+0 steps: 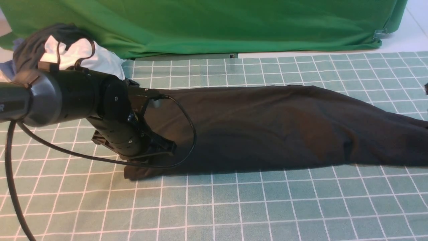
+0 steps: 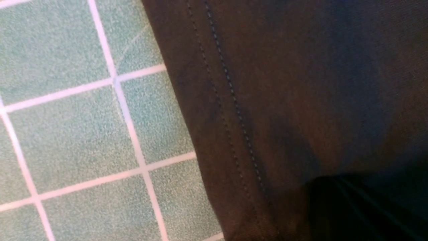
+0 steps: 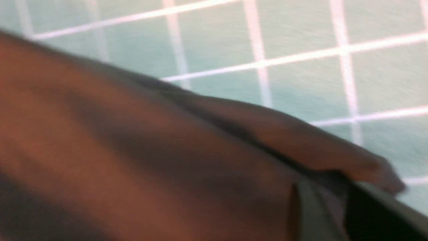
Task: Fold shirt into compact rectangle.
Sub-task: 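Pull the folded dark garment lengthwise by its ends to straighten it flat on the table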
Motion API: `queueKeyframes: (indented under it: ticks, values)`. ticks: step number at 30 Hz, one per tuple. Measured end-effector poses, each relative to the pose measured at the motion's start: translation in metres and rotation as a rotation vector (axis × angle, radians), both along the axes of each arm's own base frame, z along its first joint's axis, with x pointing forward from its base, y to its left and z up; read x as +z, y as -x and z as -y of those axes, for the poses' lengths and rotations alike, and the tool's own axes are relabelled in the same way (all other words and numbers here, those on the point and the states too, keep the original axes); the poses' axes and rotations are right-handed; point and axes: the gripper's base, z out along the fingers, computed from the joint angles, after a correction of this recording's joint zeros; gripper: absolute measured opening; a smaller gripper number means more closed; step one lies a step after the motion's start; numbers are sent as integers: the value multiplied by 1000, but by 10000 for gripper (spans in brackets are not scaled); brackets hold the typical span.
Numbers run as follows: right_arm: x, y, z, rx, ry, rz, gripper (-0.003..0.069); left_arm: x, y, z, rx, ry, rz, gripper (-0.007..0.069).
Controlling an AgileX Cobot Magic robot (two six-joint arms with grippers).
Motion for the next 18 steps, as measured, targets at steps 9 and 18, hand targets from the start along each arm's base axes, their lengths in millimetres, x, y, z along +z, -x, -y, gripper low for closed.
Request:
queueKeyframes:
  ticks: [9,18]
  values:
    - [-40,-8,-8,56,-10,-100,415,0,0,0,-1,-1,1,7]
    - [-45,-6,-6,78,12,-131,133,0,0,0,1,0,4,7]
